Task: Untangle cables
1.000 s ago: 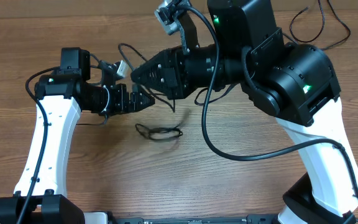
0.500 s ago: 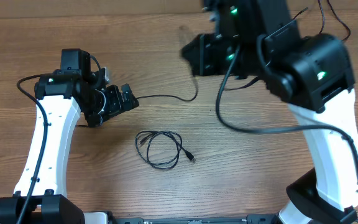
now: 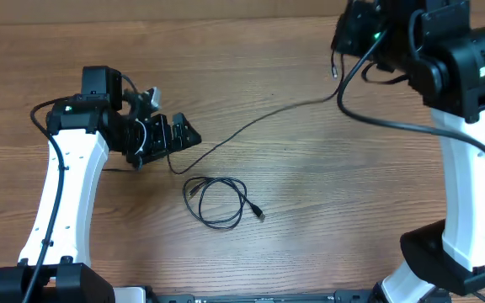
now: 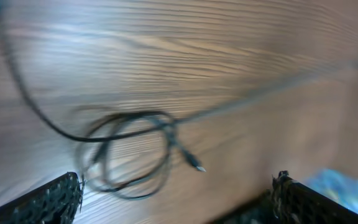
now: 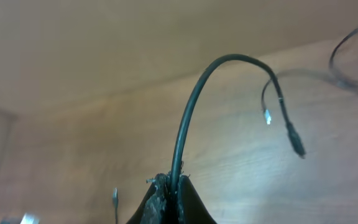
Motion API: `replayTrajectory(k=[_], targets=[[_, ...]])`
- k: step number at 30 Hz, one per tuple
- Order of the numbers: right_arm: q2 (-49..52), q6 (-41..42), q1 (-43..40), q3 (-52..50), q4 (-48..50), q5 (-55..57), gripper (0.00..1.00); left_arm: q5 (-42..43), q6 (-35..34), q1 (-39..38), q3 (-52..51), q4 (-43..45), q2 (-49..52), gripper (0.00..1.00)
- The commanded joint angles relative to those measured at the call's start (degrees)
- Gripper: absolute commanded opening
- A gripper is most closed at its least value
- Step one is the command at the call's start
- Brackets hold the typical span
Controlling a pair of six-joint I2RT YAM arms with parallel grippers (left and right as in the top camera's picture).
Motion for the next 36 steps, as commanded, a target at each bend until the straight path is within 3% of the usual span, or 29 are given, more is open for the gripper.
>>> replayTrajectory(k=[1, 7, 12, 24, 26, 29, 36], targets=[[0.39, 0.09, -2.86, 0.37, 4.92, 3.54, 0.04, 9.01, 4.74, 0.02, 0.04, 0.72, -0.02, 1.0], [0.2, 0.0, -11.1, 0.48, 17.81, 8.17, 0.04, 1.25, 4.61, 0.0, 0.04, -2.29, 0.0, 0.99], [0.2, 0.07, -17.7, 0.39, 15.15, 17.53, 0.04, -3.67, 4.63, 0.0, 0.04, -4.7, 0.0, 1.0], [1.73, 1.68, -32.54, -6.43, 9.2, 20.17, 0.04, -4.15, 4.13, -0.02, 0.04, -4.02, 0.0, 0.99], [2.01, 1.81, -33.42, -9.49, 9.25, 20.15, 0.04, -4.15, 4.13, -0.02, 0.04, -4.11, 0.0, 0.99], [2.05, 1.79, -33.64, -14.82, 9.77, 20.17, 0.13, -4.17, 4.17, -0.02, 0.04, -4.46, 0.0, 0.99], [2.08, 1.79, -33.57, -23.61, 10.64, 18.21, 0.13, -4.17, 4.15, -0.02, 0.04, -4.44, 0.0, 1.0]])
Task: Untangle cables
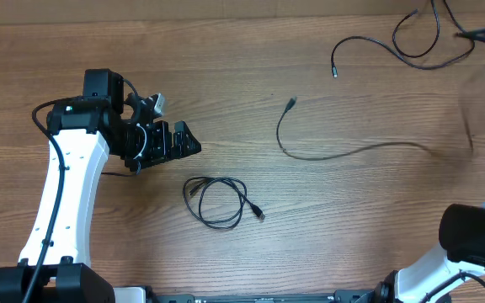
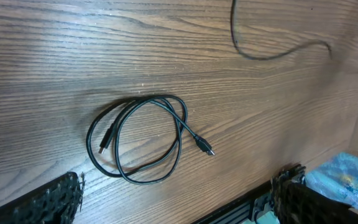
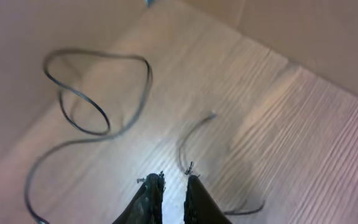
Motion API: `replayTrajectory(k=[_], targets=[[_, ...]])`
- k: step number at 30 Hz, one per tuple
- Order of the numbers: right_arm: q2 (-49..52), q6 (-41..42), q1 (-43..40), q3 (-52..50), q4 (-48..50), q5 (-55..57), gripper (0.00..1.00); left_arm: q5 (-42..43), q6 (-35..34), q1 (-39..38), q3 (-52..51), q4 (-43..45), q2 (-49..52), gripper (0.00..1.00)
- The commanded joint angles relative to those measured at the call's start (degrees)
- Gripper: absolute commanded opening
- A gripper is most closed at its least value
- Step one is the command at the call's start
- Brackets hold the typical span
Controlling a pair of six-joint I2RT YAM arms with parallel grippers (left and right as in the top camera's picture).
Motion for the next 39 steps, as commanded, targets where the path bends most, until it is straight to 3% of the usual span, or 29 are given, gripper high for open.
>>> replayTrajectory(k=[1, 5, 12, 13, 17, 20, 25, 39], targets=[[-0.61, 0.33, 0.2, -2.62, 0.98, -2.19, 0.15, -0.04, 1.05, -0.02, 0.07, -0.11, 0.0, 1.0], [-0.61, 0.28, 0.2, -5.44, 1.95, -12.15, 0.38, -0.04, 1.03, -0.02, 0.07, -0.11, 0.0, 0.99], [-0.61, -5.11, 1.49, -8.44, 1.29, -40.57, 0.5, -0.04, 0.59, -0.02, 0.07, -0.11, 0.0, 1.0], [-0.61, -8.63, 2.75, -9.49, 0.5, -45.29, 0.57, -0.07, 0.59, -0.02, 0.07, -0.11, 0.0, 0.99], [-0.61, -16.11, 8.09, -14.19, -0.11, -46.93, 0.81, -0.04, 0.22, -0.02, 0.07, 0.0, 0.0, 1.0], [-0.61, -21.77, 13.27, -20.24, 1.36, -46.93, 0.91, -0.04, -0.07, -0.02, 0.07, 0.17, 0.0, 0.99], [-0.59, -27.87, 21.24, -30.1, 5.6, -46.18, 0.96, -0.09, -1.09, -0.02, 0.07, 0.22, 0.0, 1.0], [-0.59, -31.5, 35.52, -47.3, 18.8, -32.7, 0.95, -0.11, -1.09, 0.0, 0.07, 0.81, 0.0, 1.0]])
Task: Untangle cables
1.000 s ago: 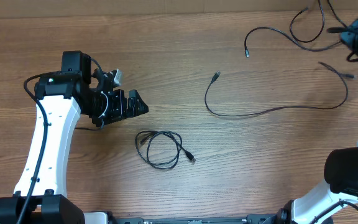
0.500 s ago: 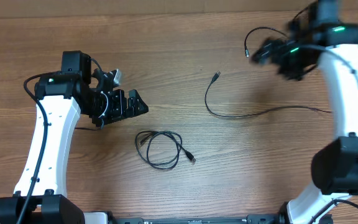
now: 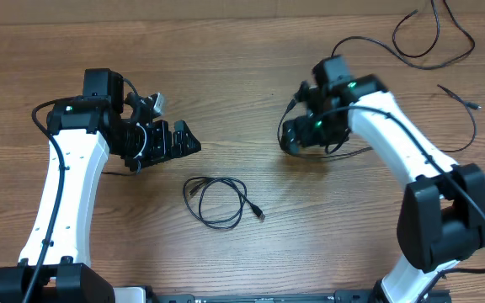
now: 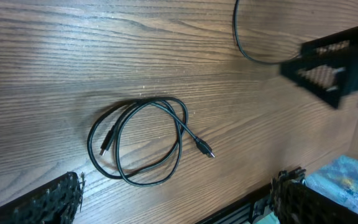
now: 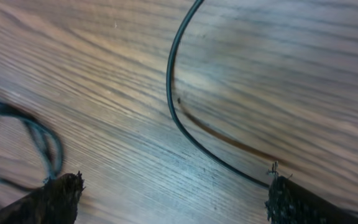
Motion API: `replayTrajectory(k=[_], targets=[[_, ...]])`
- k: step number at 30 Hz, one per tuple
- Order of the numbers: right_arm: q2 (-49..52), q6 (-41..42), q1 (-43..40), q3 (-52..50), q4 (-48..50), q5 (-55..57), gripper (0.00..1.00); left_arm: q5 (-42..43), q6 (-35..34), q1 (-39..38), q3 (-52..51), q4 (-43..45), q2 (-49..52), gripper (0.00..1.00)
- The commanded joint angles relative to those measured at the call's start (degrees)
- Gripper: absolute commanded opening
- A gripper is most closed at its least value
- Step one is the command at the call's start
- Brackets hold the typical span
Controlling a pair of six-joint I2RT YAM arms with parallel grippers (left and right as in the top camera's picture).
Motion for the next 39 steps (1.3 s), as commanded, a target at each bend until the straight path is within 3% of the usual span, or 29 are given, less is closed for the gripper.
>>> replayTrajectory(k=[1, 10, 16, 28, 30, 33, 39], targets=[[-0.68, -1.84, 1.95, -3.89, 3.56, 4.26, 0.95, 0.09, -0.48, 0.0, 0.07, 0.24, 0.0, 1.0], [-0.61, -1.86, 2.97, -8.63, 10.86, 5.49, 0.84, 0.09, -0.46, -0.11, 0.07, 0.33, 0.0, 1.0], [-0.61, -1.86, 2.97, -10.23, 12.55, 5.49, 0.84, 0.07, -0.48, -0.11, 0.07, 0.61, 0.0, 1.0], [-0.61, -1.81, 2.97, -12.37, 14.6, 5.51, 0.55, 0.07, -0.46, -0.11, 0.07, 0.46, 0.0, 1.0], [-0.61, -1.84, 2.97, -12.37, 14.58, 5.51, 0.56, 0.07, -0.48, -0.11, 0.07, 0.44, 0.0, 1.0], [-0.61, -1.86, 2.97, -12.37, 14.93, 5.51, 0.68, 0.09, -0.48, -0.11, 0.07, 0.46, 0.0, 0.99], [-0.61, -1.81, 3.04, -12.37, 16.26, 5.29, 0.74, -0.07, -0.46, -0.11, 0.07, 0.57, 0.0, 1.0]])
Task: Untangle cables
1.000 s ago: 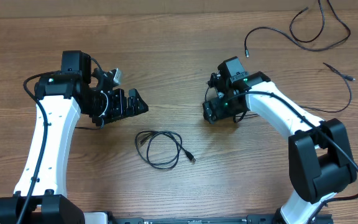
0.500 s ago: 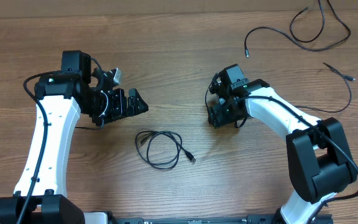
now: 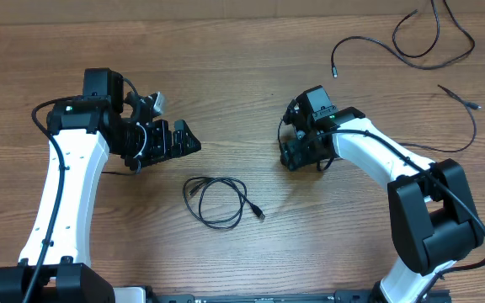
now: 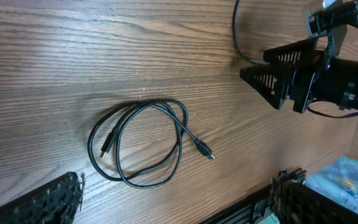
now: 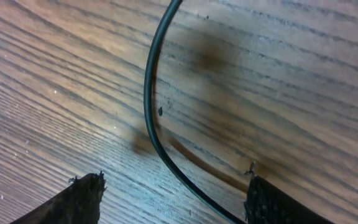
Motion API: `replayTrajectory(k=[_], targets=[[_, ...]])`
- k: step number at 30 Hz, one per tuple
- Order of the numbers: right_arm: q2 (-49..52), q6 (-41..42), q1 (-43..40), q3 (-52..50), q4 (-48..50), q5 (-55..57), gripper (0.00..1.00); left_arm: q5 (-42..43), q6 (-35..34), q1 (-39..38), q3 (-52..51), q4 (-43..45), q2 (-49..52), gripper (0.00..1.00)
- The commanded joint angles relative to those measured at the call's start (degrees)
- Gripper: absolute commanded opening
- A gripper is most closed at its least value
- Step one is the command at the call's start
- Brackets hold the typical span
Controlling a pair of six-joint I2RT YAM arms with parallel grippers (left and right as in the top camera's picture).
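A thin black cable [image 3: 283,128] lies mid-table, its plug [image 3: 291,103] pointing away. My right gripper [image 3: 296,155] stands low over its bend, open. In the right wrist view the cable [image 5: 150,118] runs between the two spread fingers [image 5: 82,198], touching neither. A second black cable, coiled [image 3: 217,200], lies nearer the front; the left wrist view shows this coil [image 4: 138,142] beyond my open left gripper [image 4: 173,200]. The left gripper [image 3: 188,139] hovers left of the coil with nothing in it.
A third looped cable [image 3: 428,44] lies at the far right corner, one end [image 3: 333,71] toward the middle. A further cable stretch [image 3: 471,109] curves along the right side. The table's front edge [image 4: 253,205] shows in the left wrist view.
My right gripper has come lower over the bend of the middle cable, which looks nearer and larger between its open fingers. The left arm and the coil have not moved.
At first my right gripper was shut on a cable, held up at the far right, drawn taut across the table. Then that cable lay loose mid-table, the gripper off to the far right. Then it stood open over the cable's bend, and now lower.
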Motion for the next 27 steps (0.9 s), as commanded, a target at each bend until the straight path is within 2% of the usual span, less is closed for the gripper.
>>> replayTrajectory(k=[1, 6, 9, 11, 27], targets=[[-0.63, -0.02, 0.13, -0.13, 0.57, -0.26, 0.74, -0.11, -0.46, -0.11, 0.07, 0.17, 0.0, 0.99], [-0.63, 0.17, 0.11, -0.13, 0.96, -0.26, 0.75, -0.11, -0.46, -0.11, 0.07, 0.2, 0.0, 1.0], [-0.63, 0.17, 0.07, -0.13, 1.01, -0.24, 0.9, -0.11, -0.46, -0.09, 0.07, 0.17, 0.0, 0.99], [-0.63, 0.15, 0.07, -0.13, 1.09, -0.26, 0.96, -0.11, -0.46, -0.07, 0.07, 0.2, 0.0, 0.99], [-0.63, 0.17, 0.07, -0.13, 2.97, -1.14, 0.99, -0.11, -0.46, -0.07, 0.07, 0.2, 0.0, 1.0]])
